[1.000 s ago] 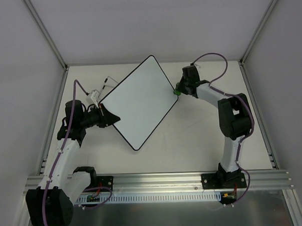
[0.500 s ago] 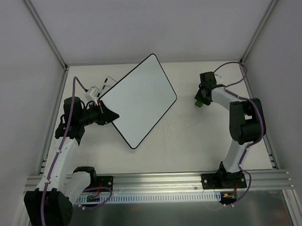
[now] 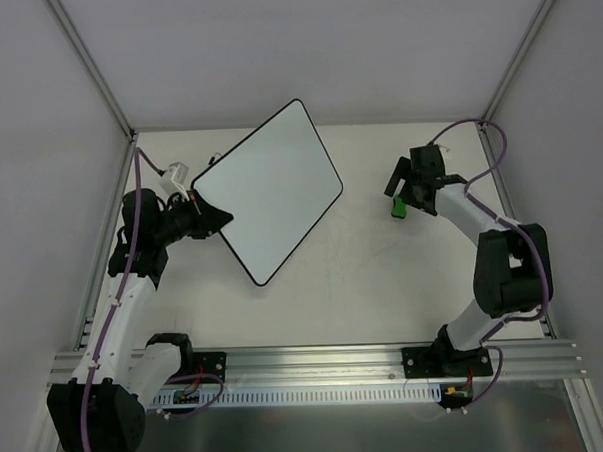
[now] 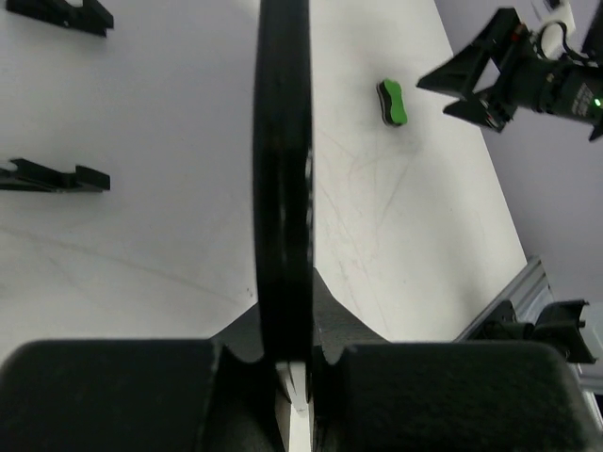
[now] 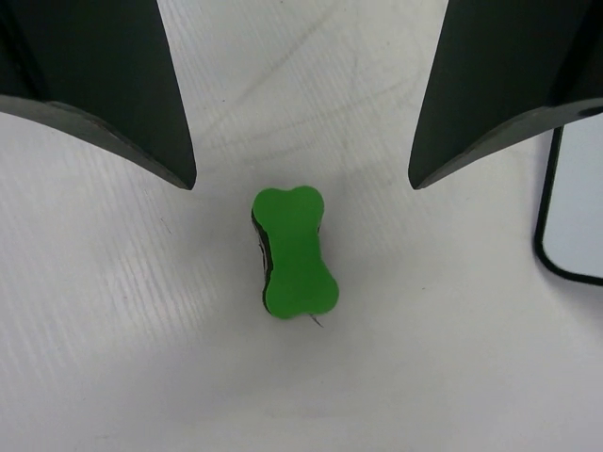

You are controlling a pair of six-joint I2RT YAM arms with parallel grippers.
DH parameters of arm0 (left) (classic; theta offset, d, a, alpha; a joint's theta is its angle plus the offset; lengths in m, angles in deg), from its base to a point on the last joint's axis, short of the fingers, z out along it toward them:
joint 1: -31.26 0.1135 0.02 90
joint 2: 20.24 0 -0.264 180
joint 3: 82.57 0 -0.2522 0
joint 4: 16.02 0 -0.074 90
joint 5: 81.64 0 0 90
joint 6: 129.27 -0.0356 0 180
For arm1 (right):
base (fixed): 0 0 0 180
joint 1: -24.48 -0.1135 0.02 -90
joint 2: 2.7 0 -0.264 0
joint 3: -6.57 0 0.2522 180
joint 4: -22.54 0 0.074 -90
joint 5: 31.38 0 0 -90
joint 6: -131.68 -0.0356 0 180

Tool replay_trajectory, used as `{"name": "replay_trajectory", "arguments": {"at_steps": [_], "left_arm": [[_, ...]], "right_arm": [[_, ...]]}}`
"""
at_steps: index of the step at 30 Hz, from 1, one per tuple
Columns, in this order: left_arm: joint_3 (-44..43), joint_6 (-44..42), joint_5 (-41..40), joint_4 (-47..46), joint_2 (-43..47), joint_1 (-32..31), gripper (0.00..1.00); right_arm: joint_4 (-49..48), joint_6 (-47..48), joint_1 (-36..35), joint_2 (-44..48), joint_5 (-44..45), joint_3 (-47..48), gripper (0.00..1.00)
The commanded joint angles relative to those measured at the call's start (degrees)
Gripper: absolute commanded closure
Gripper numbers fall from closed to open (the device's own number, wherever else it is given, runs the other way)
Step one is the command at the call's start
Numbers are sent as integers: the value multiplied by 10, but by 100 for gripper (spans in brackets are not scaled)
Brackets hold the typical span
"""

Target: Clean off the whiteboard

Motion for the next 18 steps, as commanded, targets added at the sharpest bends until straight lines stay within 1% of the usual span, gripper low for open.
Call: {"name": "replay_trajectory", "arguments": {"at_steps": [1, 5, 8, 15, 18], "left_arm": [[-41, 42, -25, -158, 32, -5, 100], [-42, 61, -58, -210, 39, -5, 100], [-44, 74, -90, -249, 40, -5, 100], [-77, 89, -131, -292, 22, -5, 100], [-80, 79, -168, -314, 20, -5, 100]], "right_arm": [[3, 39, 0, 75, -13, -11, 1], [4, 47, 0, 121, -48, -32, 1], [4, 52, 0, 135, -69, -42, 1], [1, 46, 1, 162, -108, -73, 1], [0, 46, 0, 168, -117, -76, 1]]}}
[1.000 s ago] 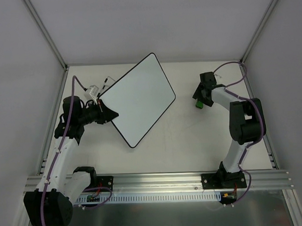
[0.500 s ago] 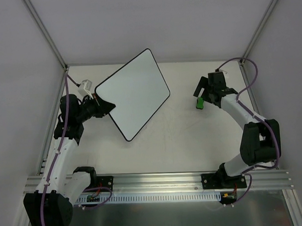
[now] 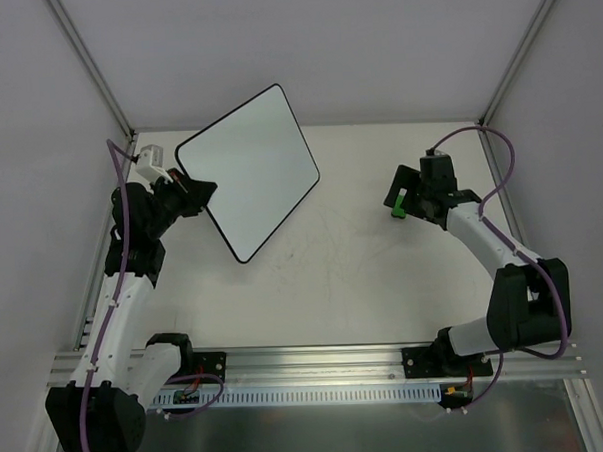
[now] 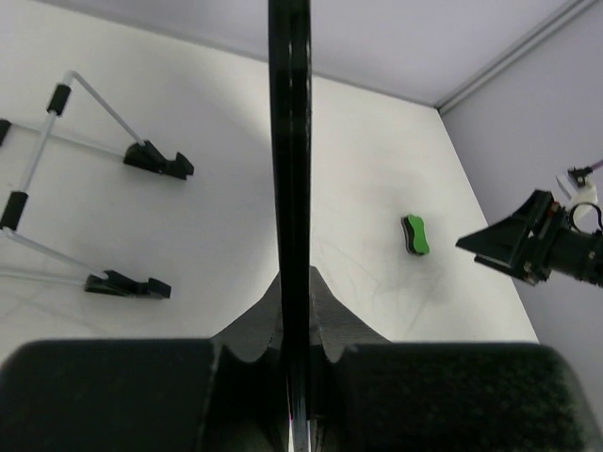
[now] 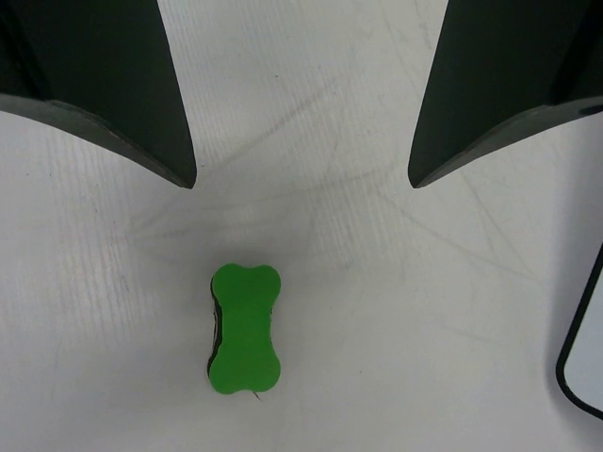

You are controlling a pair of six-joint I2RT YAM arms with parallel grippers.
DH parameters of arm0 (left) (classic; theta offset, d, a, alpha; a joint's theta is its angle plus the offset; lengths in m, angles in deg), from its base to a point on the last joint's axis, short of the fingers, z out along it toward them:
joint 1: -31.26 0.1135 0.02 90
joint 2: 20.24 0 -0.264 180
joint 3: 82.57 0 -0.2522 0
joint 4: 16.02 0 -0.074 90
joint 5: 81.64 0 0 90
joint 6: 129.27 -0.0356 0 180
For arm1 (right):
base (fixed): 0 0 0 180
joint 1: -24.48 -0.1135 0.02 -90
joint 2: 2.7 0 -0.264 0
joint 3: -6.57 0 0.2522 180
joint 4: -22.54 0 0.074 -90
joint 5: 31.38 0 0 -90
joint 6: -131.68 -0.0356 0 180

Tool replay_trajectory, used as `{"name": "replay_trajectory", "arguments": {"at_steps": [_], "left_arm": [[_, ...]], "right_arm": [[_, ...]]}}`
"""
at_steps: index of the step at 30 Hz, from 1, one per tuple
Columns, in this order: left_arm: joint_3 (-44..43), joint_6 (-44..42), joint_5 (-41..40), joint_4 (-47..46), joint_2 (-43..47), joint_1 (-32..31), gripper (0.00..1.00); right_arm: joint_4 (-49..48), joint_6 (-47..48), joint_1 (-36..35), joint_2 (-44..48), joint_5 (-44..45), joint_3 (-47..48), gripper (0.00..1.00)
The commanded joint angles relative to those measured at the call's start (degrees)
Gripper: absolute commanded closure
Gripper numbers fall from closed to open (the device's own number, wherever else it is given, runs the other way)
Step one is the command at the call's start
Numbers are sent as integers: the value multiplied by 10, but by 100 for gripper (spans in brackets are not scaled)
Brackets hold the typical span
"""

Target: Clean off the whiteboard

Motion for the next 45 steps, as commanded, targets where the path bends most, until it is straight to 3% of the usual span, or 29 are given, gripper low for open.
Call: {"name": "replay_trajectory", "arguments": {"at_steps": [1, 15, 27, 45], "left_arm": [[-60, 15, -49, -197, 16, -5, 100], [-130, -51, -118, -239, -63, -3, 100], [-185, -71, -114, -241, -137, 43, 100], [-79, -116, -80, -244, -107, 90, 100]], "right_arm": [[-4, 7, 0, 33, -22, 0, 1], [-16, 12, 1, 54, -78, -23, 1], [-26, 21, 0, 57, -93, -34, 1], [-41, 17, 0, 30, -118, -33, 1]]}}
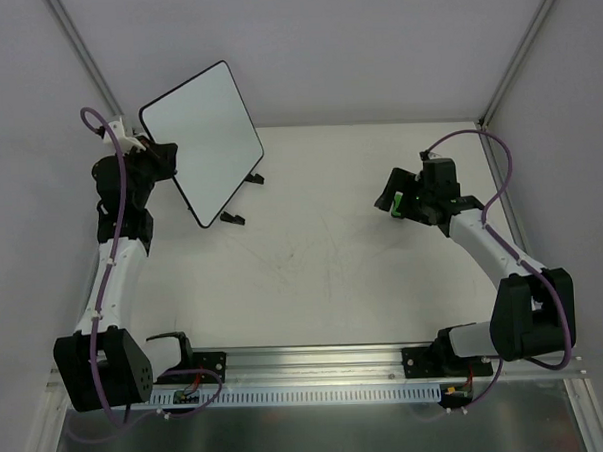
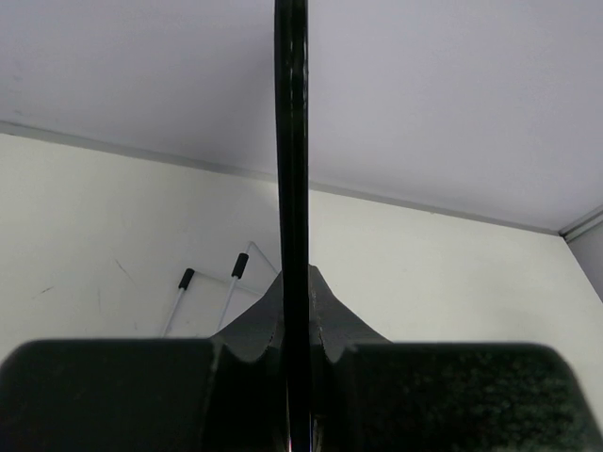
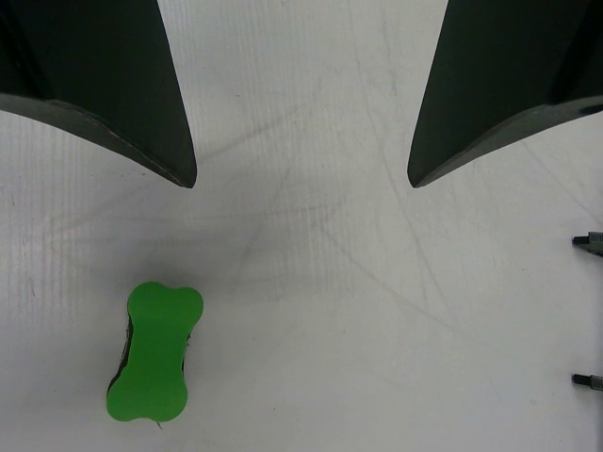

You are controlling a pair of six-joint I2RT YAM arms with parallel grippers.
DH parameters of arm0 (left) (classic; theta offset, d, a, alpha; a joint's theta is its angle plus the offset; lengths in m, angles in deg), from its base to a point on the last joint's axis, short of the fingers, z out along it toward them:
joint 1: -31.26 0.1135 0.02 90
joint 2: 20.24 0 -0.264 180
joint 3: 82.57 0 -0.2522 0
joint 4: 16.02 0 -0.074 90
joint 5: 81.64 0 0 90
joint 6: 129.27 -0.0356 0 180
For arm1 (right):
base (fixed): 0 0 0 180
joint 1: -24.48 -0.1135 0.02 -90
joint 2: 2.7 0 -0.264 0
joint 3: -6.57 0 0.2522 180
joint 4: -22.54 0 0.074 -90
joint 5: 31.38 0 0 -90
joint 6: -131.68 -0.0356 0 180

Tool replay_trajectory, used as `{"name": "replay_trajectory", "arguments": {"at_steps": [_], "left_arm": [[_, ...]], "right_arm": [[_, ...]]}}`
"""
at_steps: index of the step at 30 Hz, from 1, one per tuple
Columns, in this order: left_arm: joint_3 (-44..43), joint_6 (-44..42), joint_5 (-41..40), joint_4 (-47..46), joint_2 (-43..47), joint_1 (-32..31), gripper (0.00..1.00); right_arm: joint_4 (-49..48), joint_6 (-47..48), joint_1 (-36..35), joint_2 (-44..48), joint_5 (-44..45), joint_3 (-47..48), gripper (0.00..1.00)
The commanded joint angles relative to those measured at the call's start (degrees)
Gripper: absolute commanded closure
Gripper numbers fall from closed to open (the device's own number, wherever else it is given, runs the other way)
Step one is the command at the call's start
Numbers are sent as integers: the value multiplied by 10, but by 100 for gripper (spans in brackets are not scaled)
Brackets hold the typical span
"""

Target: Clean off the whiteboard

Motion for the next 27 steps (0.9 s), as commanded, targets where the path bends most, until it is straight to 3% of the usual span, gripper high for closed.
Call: {"name": "replay_trajectory", "arguments": {"at_steps": [1, 27], "left_arm": [[26, -38, 10, -104, 46, 3, 100], [168, -116, 7, -23, 79, 4, 100]], "right_arm": [[-16, 4, 1, -5, -12, -4, 1], [-26, -11, 1, -8, -26, -22, 1]]}}
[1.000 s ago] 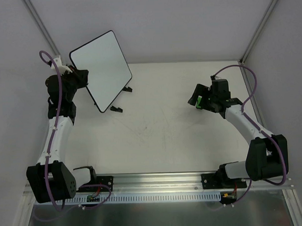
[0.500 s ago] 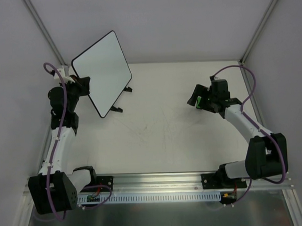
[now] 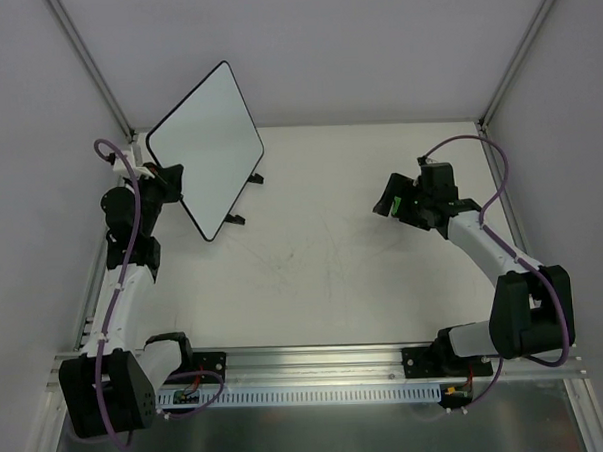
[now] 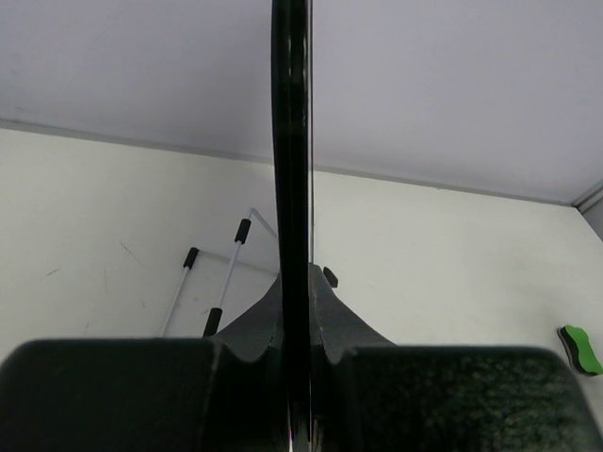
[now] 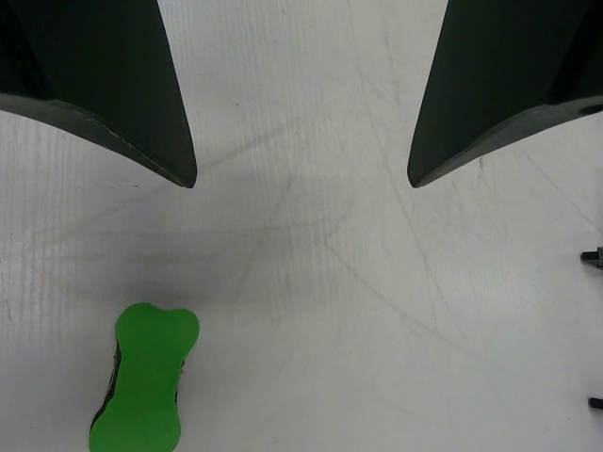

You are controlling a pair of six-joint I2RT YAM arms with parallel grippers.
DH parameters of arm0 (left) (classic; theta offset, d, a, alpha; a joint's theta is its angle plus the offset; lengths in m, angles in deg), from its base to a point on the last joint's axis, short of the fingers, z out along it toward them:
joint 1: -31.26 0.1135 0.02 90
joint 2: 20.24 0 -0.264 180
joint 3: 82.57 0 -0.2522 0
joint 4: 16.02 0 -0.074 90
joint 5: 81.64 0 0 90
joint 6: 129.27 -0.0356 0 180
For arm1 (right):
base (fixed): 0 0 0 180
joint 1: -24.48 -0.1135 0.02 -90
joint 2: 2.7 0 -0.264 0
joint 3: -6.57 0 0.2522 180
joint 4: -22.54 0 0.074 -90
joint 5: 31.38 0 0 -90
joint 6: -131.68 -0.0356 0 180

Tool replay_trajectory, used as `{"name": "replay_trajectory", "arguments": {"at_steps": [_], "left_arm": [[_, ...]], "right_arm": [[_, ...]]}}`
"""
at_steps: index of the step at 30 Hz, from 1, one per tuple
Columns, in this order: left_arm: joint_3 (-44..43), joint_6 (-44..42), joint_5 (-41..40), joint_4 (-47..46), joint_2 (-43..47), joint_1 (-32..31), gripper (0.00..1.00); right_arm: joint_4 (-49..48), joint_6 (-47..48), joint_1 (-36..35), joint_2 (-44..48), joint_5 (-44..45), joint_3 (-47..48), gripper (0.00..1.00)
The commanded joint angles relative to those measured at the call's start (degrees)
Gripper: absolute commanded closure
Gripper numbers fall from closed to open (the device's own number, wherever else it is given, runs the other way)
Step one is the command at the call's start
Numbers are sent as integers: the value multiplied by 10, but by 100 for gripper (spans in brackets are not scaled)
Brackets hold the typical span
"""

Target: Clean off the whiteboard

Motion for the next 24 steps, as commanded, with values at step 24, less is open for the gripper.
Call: {"name": "replay_trajectory", "arguments": {"at_steps": [24], "left_arm": [[37, -142, -44, 206, -12, 4, 100]], "right_arm": [[-30, -7, 0, -1, -8, -15, 1]]}}
